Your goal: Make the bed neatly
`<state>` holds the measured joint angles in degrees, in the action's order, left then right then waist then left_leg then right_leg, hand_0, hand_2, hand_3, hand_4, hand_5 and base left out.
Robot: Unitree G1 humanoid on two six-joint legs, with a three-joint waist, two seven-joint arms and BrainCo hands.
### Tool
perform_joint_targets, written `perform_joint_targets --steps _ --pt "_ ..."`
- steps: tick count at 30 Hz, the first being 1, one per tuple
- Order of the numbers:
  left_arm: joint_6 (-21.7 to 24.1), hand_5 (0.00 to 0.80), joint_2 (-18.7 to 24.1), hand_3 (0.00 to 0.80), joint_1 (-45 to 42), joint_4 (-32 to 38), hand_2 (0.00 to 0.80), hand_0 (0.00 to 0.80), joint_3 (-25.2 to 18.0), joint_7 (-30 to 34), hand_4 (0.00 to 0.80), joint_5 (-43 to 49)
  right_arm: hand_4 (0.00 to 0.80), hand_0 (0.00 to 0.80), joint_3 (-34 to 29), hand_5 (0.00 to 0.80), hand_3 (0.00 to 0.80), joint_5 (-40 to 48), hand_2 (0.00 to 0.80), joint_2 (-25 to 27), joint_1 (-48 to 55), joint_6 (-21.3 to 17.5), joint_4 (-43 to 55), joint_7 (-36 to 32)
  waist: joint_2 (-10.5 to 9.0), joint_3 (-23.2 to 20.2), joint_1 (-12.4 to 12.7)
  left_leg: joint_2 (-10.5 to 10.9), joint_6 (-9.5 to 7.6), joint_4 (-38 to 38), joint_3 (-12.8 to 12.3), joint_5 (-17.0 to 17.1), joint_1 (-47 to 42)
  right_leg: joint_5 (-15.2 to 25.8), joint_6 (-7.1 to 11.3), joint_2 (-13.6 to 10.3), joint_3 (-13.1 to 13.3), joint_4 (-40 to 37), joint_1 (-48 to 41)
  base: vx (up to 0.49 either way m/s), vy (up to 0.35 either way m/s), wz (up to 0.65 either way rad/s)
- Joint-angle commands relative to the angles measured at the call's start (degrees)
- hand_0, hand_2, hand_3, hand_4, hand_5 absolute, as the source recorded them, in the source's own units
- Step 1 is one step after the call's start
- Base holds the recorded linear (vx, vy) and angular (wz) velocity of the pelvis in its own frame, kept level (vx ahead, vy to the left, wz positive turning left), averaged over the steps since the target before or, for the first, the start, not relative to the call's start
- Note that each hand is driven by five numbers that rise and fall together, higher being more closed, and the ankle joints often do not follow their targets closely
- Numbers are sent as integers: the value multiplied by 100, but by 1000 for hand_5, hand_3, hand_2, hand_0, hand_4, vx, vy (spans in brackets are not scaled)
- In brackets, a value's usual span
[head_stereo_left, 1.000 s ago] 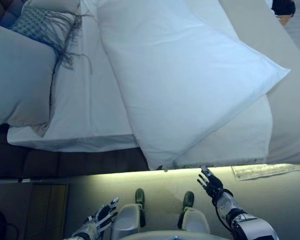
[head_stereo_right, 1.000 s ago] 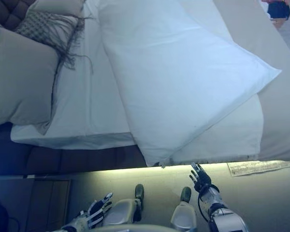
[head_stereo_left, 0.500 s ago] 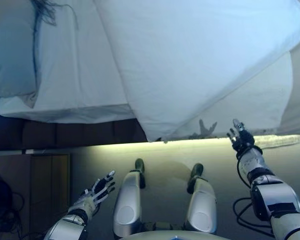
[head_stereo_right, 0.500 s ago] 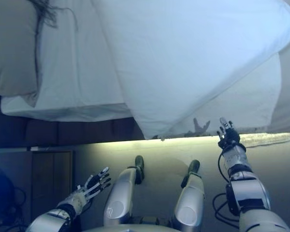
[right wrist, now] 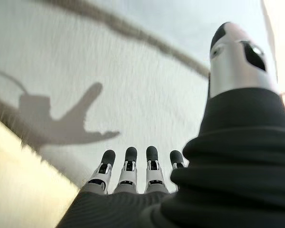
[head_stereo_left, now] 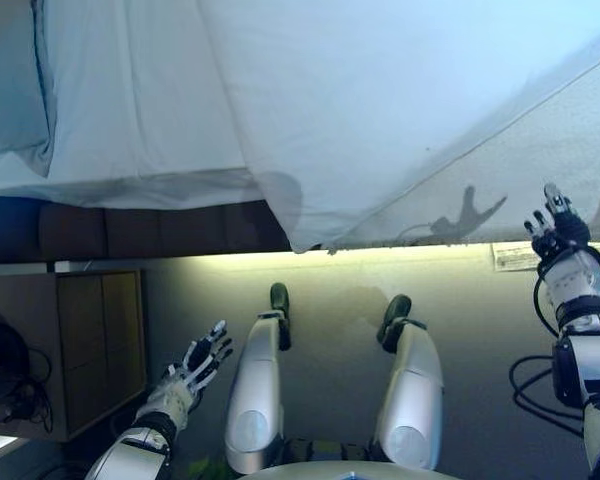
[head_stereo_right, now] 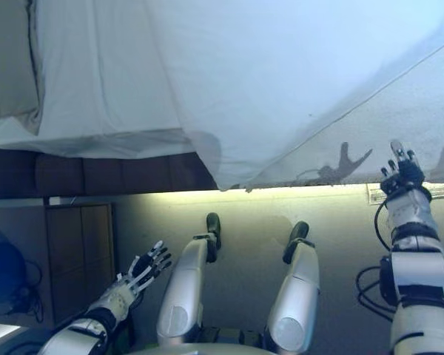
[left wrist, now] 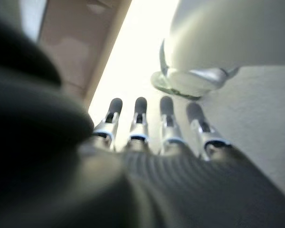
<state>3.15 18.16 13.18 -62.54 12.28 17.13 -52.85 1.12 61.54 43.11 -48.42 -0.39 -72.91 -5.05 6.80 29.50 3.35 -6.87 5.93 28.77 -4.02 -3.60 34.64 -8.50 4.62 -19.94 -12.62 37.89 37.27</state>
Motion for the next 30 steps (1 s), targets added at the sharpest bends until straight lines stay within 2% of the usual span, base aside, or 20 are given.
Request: perform_joint_targets --steps 1,6,16,30 --pt "141 0 203 0 -411 136 0 0 87 60 0 -323 0 0 181 0 0 87 0 588 -385 204 4 -109 74 29 62 -5 -250 639 87 -607 267 477 178 18 400 -388 253 76 28 4" --pt "226 0 254 0 -746 468 0 0 69 233 0 -605 0 0 497 0 0 -168 0 996 -900 616 32 -103 180 29 160 2 -273 692 104 -497 620 396 90 61 434 -166 610 87 8 2" --pt "257 0 373 0 -1120 920 0 0 -12 278 0 -903 0 0 1104 0 0 -288 0 1475 -1984 879 78 -90 353 29 345 37 -331 948 210 -376 1402 241 -40 86 572 425 1442 63 0 7" --pt "345 0 437 0 -1722 1245 0 0 -88 611 0 -1185 0 0 1868 0 0 -483 0 1643 -2948 877 207 -30 632 29 581 150 -318 1089 428 -99 2483 91 -216 229 805 1034 2593 15 21 8"
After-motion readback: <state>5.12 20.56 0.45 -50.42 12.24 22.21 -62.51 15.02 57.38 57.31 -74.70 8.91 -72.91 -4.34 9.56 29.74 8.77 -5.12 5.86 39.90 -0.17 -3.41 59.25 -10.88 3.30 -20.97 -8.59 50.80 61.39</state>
